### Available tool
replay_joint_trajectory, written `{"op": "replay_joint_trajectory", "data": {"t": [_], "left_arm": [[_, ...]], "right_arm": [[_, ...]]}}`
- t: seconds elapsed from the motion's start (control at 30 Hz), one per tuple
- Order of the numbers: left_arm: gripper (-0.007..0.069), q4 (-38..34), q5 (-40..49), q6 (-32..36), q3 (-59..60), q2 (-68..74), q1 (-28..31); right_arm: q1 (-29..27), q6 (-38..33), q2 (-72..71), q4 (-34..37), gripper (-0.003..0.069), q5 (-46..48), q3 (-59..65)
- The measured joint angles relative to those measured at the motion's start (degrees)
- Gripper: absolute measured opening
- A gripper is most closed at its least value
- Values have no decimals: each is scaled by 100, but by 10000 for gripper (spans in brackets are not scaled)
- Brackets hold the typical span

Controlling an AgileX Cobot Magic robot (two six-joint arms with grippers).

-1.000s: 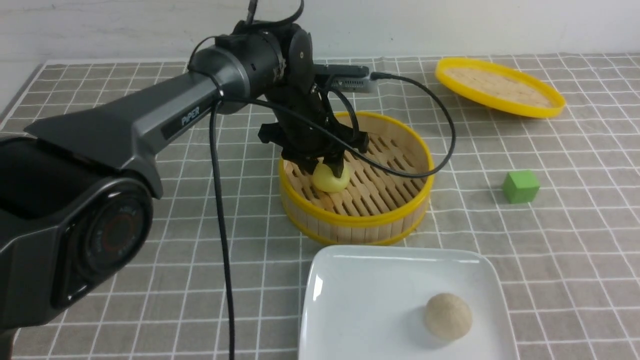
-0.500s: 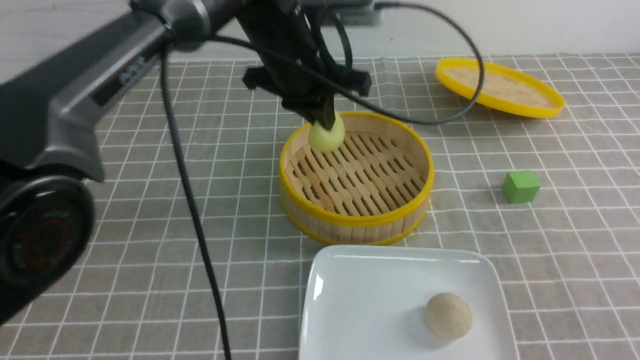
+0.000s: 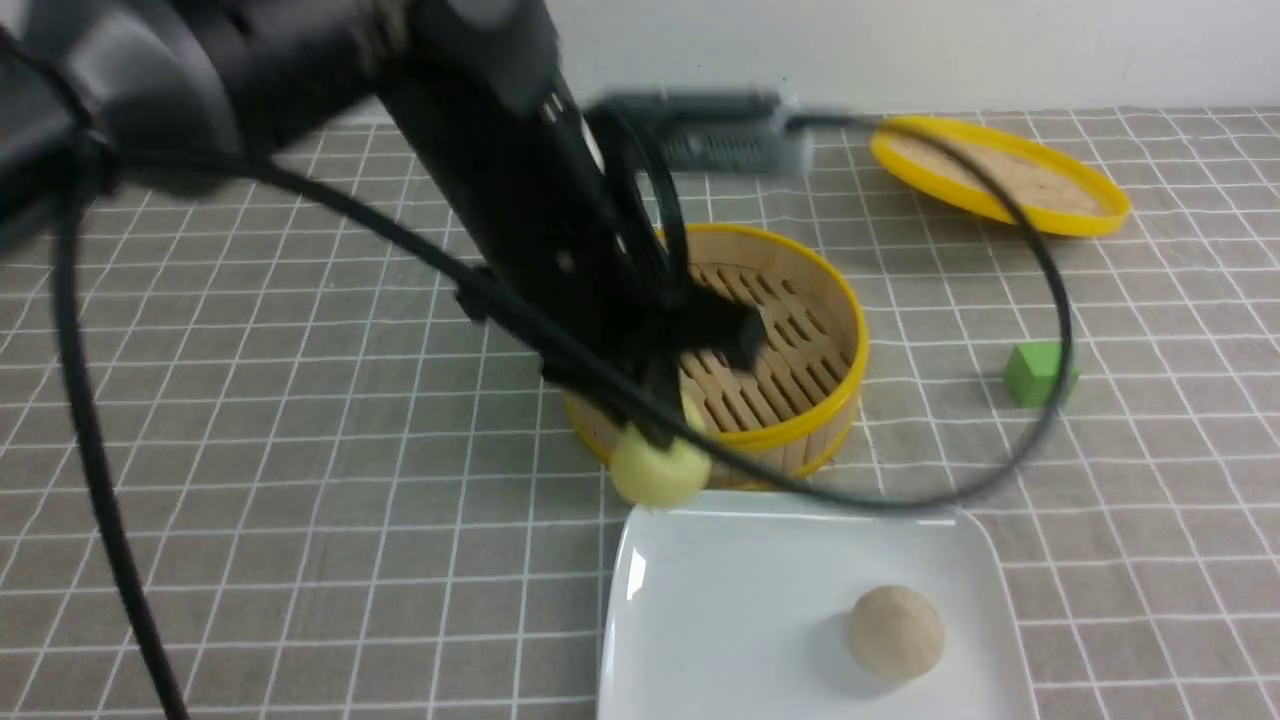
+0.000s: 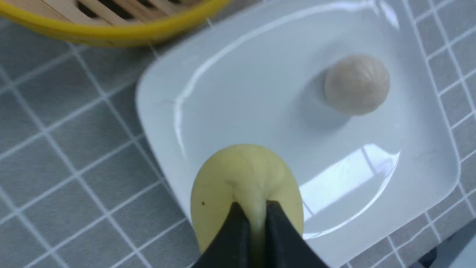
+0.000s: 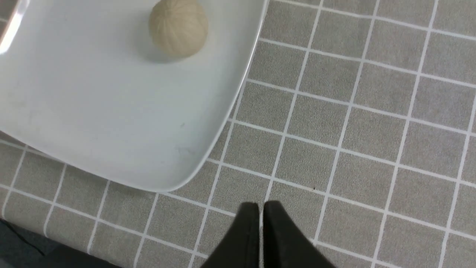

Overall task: Put the steamed buns into the plate on the grey tablecloth.
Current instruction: 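Carry the bun from the bamboo steamer to the plate with the left gripper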

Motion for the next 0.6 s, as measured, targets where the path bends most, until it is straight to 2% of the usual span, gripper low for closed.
{"op": "replay_joint_trajectory", "data": {"t": [0.17,0.43,0.6], "left_arm": [[31,449,-972,0,520,463,-542],[78,543,-1364,-98,549,993,-821],[192,478,-1378,-151,549,1006,-864]], "right_arm": [[0,54,0,14,45,-84,0],[0,176,0,75,53,-85,0],[0,182,-154,23,54,35,0]]}}
